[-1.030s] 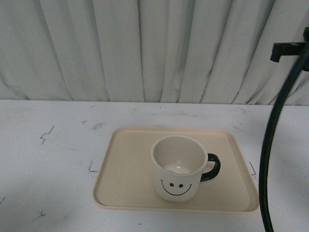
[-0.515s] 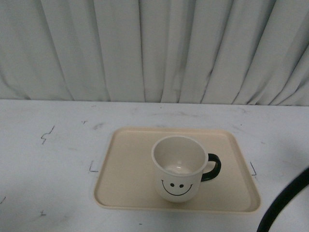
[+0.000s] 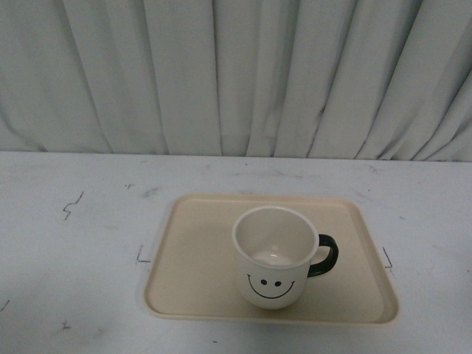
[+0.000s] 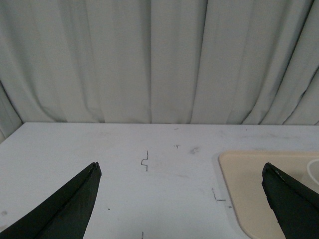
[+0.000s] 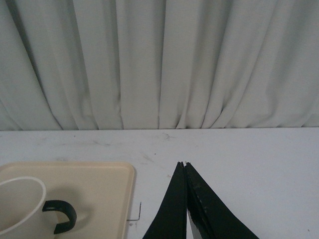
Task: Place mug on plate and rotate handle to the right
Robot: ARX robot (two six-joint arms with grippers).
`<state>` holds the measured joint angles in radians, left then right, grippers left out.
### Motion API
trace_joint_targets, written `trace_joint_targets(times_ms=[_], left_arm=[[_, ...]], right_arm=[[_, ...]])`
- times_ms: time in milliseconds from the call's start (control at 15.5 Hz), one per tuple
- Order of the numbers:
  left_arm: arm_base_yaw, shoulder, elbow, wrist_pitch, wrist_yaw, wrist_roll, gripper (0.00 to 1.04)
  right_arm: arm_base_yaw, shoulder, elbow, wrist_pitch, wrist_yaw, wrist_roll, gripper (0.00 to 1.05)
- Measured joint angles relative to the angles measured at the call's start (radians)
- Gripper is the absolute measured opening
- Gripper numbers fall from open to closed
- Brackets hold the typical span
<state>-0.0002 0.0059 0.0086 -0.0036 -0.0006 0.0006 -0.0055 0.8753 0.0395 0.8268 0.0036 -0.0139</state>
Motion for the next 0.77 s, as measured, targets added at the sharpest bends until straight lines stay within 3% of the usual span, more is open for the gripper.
trace_joint_targets(times_ms=[258, 773], left_arm=[[0.000, 0.000, 0.000, 0.000, 0.000, 0.000, 0.98], [0.000, 0.000, 0.000, 0.000, 0.000, 0.000, 0.98]], right_arm=[[0.000, -0.291, -0.028, -0.254, 0.000, 0.000, 0.02], [0.000, -0.461, -0.028, -0.414, 0.000, 0.000, 0.02]])
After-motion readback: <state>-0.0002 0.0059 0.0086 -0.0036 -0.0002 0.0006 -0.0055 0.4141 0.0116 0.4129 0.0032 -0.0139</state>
